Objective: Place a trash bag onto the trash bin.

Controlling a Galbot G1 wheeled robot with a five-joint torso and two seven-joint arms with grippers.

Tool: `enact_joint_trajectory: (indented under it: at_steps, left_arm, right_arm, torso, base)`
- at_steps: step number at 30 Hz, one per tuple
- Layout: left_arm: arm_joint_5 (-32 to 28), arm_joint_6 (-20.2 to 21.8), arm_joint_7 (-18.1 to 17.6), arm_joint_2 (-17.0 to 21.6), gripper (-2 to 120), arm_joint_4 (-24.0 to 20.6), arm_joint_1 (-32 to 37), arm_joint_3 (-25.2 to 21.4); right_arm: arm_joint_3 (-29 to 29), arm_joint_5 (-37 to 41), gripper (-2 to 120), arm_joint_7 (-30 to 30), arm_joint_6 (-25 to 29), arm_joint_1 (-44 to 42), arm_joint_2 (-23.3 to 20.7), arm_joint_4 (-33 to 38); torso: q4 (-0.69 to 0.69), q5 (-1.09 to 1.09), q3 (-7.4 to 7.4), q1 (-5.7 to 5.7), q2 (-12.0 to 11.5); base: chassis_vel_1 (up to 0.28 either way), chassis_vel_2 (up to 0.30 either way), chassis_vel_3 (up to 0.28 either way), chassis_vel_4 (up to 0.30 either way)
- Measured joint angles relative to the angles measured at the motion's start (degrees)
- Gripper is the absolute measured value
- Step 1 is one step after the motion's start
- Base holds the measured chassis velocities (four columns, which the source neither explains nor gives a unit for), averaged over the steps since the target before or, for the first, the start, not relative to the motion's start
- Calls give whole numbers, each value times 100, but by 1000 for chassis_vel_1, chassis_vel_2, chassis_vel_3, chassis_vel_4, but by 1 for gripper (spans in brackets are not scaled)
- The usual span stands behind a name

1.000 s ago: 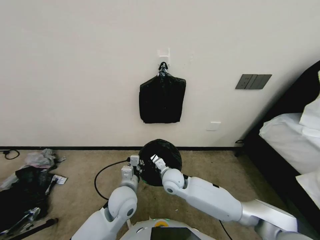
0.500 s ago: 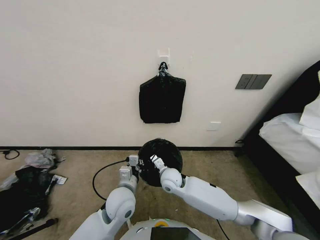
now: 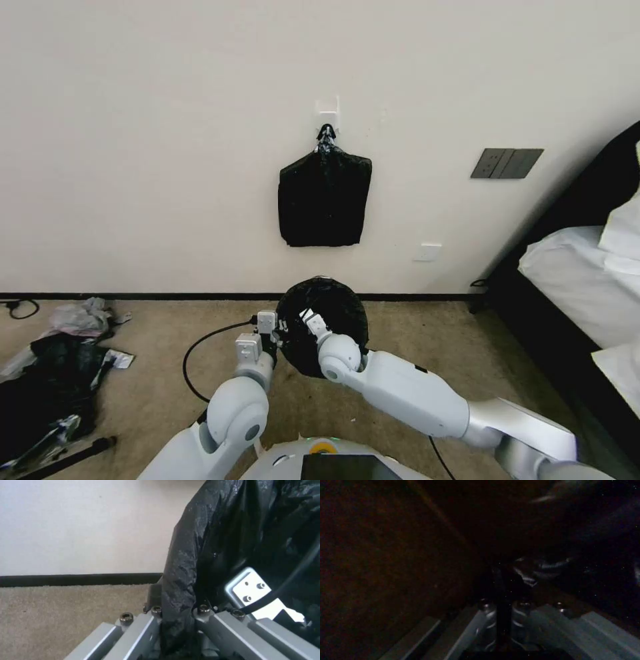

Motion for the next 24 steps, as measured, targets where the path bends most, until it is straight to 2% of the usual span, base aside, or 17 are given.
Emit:
enact_joint_trajectory:
  at_steps: [24]
  left_arm:
    - [-127,5,-9,1,1,-115,22,-12]
  right_arm:
    - [87,-194,0,-226,5,-21,90,-306]
  torso:
    - [0,0,0,0,0]
  base:
    - [0,0,0,0]
